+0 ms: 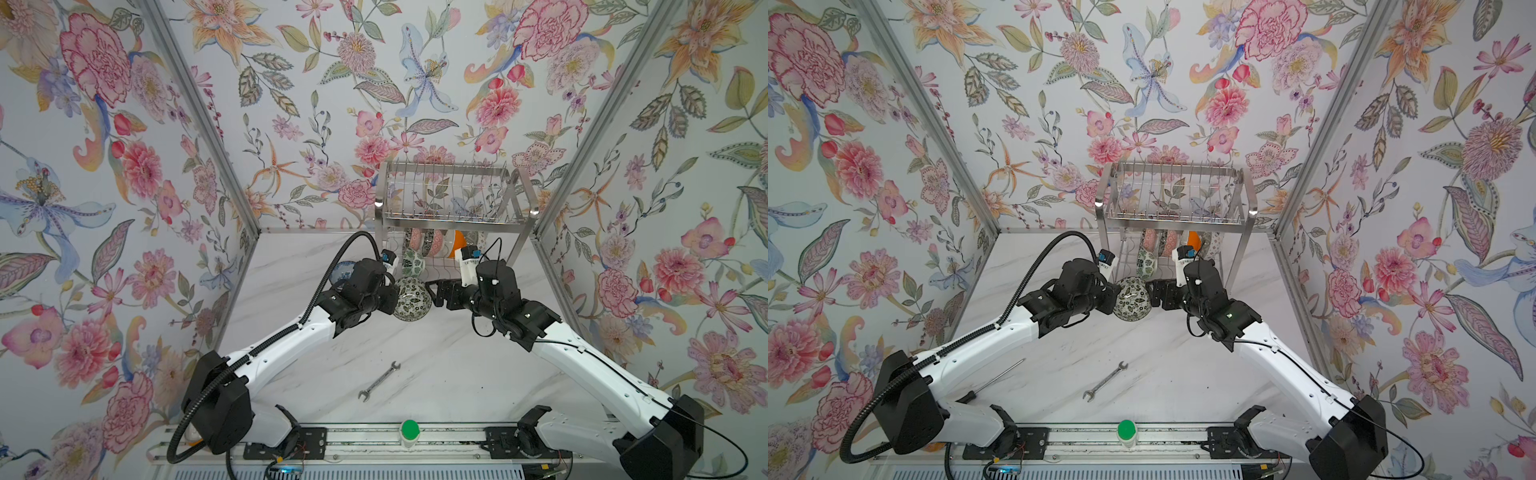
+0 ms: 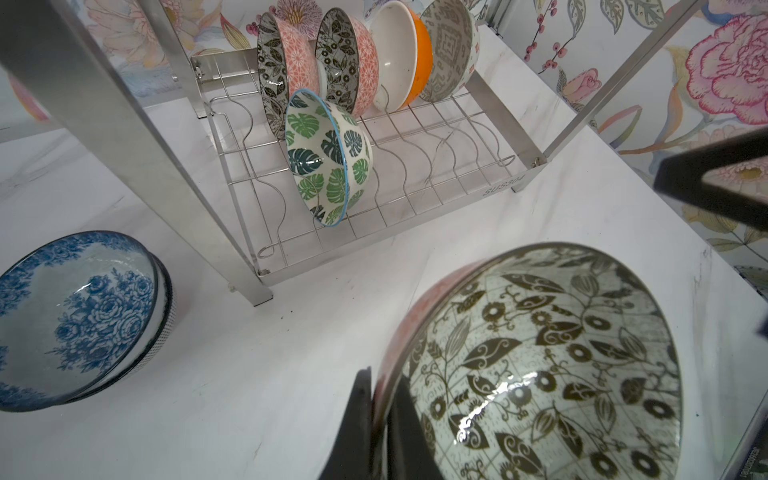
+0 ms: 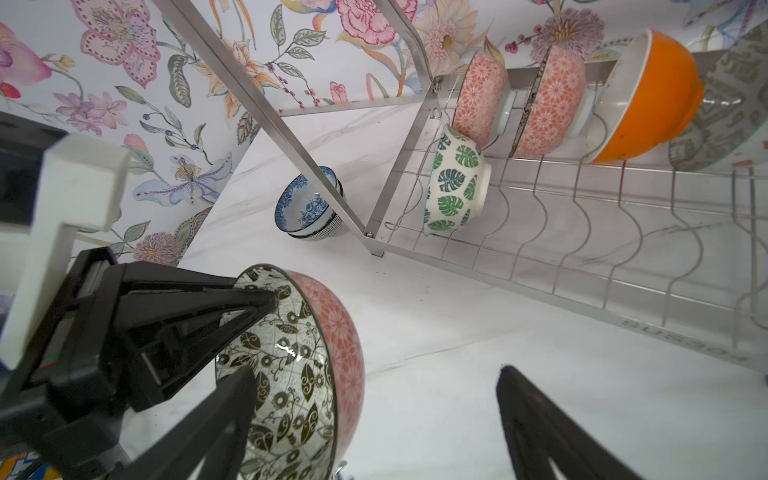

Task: Load bowls into a dish rack
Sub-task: Place the bowl in the dish rack.

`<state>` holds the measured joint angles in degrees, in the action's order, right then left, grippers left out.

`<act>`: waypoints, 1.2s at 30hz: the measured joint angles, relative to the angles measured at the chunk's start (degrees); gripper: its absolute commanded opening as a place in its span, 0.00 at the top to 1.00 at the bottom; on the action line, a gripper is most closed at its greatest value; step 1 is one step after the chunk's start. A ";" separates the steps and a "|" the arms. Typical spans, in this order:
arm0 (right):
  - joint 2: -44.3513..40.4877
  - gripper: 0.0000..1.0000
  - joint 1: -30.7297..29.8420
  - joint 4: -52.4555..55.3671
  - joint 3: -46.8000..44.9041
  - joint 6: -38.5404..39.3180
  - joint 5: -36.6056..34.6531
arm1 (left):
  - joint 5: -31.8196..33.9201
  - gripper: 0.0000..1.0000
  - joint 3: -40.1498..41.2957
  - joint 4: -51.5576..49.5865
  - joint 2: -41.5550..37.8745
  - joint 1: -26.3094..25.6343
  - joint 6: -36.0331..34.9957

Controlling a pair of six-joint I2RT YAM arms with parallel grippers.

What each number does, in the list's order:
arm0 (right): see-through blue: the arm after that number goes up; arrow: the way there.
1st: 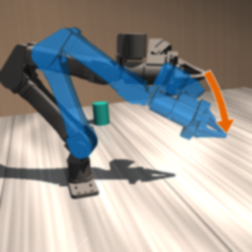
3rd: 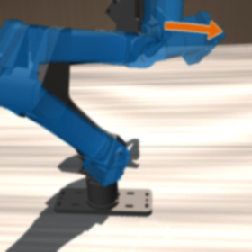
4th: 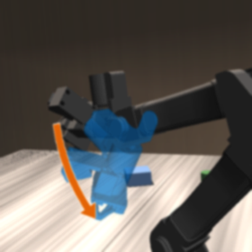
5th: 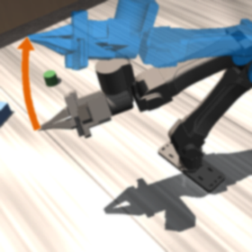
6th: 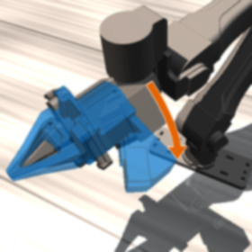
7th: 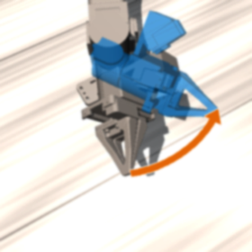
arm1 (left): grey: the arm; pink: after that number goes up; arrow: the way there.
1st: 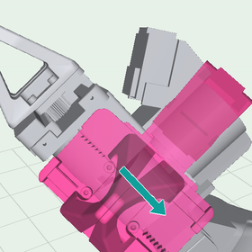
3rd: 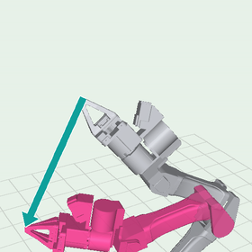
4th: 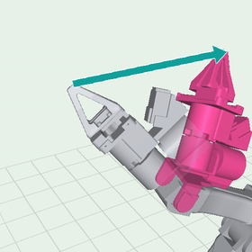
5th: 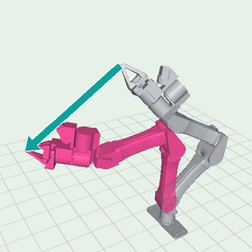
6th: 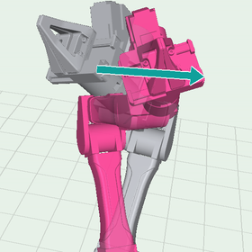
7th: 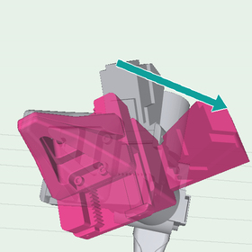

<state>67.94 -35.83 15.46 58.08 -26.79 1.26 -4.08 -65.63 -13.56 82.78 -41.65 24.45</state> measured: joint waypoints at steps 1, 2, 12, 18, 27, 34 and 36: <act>0.44 0.17 -0.20 0.22 0.00 -0.42 -0.52 | 0.02 1.00 -0.44 0.66 0.50 -0.11 0.22; 0.96 0.21 -0.22 0.52 0.00 -0.94 -0.94 | 0.02 1.00 -0.96 1.22 1.09 -0.35 0.39; 5.60 0.67 -3.21 1.95 1.84 -3.61 -5.18 | 1.14 1.00 -5.07 3.52 4.02 -2.34 0.44; 7.21 1.00 -2.93 3.48 3.52 -5.03 -11.04 | 2.58 1.00 -5.53 4.26 4.46 -3.15 0.94; 7.41 1.00 -3.41 7.43 4.52 -1.16 -14.01 | 6.29 0.01 -7.78 2.12 4.74 -3.37 -0.07; 8.04 1.00 -1.16 10.25 4.85 4.55 -18.95 | 14.51 0.01 -9.35 -4.66 -0.90 -0.33 -3.72; 9.62 1.00 0.04 10.99 5.79 6.36 -20.98 | 15.56 0.01 -8.98 -5.97 -4.90 3.48 -4.26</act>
<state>77.56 -35.79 26.46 63.88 -20.43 -19.73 11.49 -74.61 -19.53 77.89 -38.17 20.18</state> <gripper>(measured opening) 0.112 0.992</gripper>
